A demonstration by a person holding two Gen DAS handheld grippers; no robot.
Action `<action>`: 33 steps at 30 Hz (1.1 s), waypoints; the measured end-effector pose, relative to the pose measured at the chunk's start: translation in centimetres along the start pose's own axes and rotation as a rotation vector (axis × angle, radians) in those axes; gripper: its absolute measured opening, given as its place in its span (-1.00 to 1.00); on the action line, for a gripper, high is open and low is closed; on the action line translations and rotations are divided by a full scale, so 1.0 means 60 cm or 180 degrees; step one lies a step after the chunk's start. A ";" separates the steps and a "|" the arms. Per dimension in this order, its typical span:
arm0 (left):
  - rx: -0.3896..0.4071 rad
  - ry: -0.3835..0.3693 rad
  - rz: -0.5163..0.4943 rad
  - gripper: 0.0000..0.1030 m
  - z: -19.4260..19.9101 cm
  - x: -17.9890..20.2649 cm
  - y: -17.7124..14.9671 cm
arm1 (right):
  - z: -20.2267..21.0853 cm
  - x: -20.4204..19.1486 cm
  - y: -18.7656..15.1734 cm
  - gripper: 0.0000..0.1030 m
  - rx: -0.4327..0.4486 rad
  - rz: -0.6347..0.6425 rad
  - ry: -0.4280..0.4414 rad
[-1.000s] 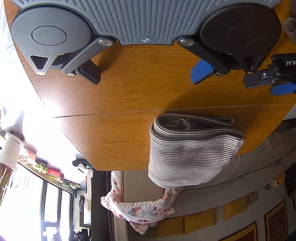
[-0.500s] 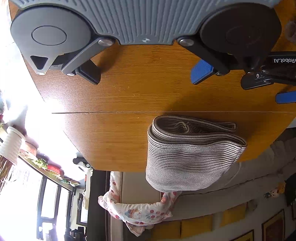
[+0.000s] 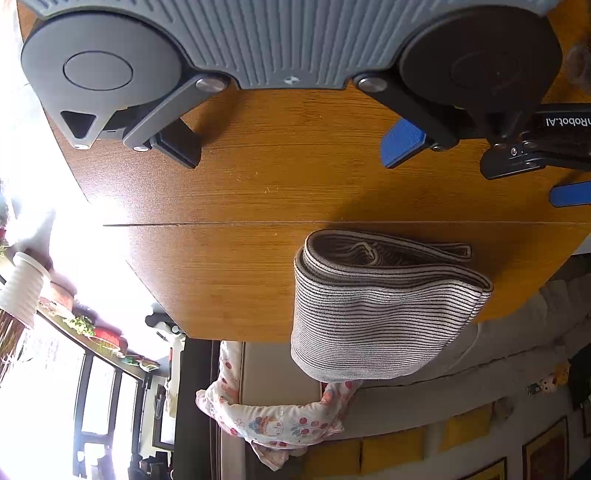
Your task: Fold clothes
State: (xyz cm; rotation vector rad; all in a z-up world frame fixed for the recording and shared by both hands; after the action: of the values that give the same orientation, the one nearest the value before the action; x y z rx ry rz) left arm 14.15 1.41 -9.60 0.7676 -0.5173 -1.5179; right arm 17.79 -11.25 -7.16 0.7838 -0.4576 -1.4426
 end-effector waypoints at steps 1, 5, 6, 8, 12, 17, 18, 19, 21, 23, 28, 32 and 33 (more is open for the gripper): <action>0.0000 0.0000 0.0000 1.00 0.000 0.000 0.000 | 0.000 0.000 0.000 1.00 0.0000 -0.0001 0.0001; 0.0001 0.0000 0.0000 1.00 0.000 0.000 0.000 | 0.000 0.000 0.002 1.00 0.0001 -0.0005 0.0006; 0.0001 0.0000 0.0000 1.00 0.000 0.000 0.000 | 0.001 0.000 0.002 1.00 0.0001 -0.0006 0.0007; 0.0001 0.0000 0.0000 1.00 0.000 0.000 0.000 | 0.001 0.000 0.002 1.00 0.0001 -0.0007 0.0008; 0.0001 0.0000 0.0001 1.00 0.000 0.000 0.000 | 0.001 0.000 0.003 1.00 0.0001 -0.0008 0.0010; 0.0001 0.0001 0.0001 1.00 0.001 0.000 -0.001 | 0.001 0.001 0.004 1.00 0.0004 -0.0021 0.0018; 0.0001 0.0001 0.0002 1.00 0.001 0.001 -0.001 | 0.001 0.001 0.004 1.00 0.0004 -0.0018 0.0015; 0.0001 0.0001 0.0002 1.00 0.001 0.000 -0.001 | 0.001 0.000 0.004 1.00 0.0003 -0.0016 0.0013; 0.0001 0.0000 0.0002 1.00 0.001 0.000 -0.001 | 0.001 0.000 0.004 1.00 0.0001 -0.0011 0.0008; 0.0001 0.0001 0.0002 1.00 0.001 0.000 -0.001 | 0.001 0.000 0.003 1.00 -0.0001 -0.0003 0.0001; 0.0003 0.0003 0.0003 1.00 0.001 0.000 0.000 | 0.001 0.001 0.005 1.00 -0.0010 0.0010 -0.0002; 0.0004 0.0004 0.0003 1.00 -0.001 -0.001 0.001 | 0.001 -0.001 0.004 1.00 -0.0018 0.0021 0.0012; 0.0004 0.0004 0.0003 1.00 -0.001 -0.001 0.001 | 0.001 -0.002 0.003 1.00 -0.0022 0.0035 0.0028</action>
State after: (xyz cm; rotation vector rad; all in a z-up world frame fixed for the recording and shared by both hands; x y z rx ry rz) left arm 14.22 1.45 -9.59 0.7693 -0.5176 -1.5162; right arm 17.90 -11.17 -6.97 0.7807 -0.4492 -1.4292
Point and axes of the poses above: each gripper's, at about its wrist camera, not at the fingertips, and z roughly against the way its jaws point, x to its right, y to its top, the point moved 9 cm from there along -z, roughly the way its jaws point, and after that the axes turned 12 degrees about -z, right-handed, at the moved point
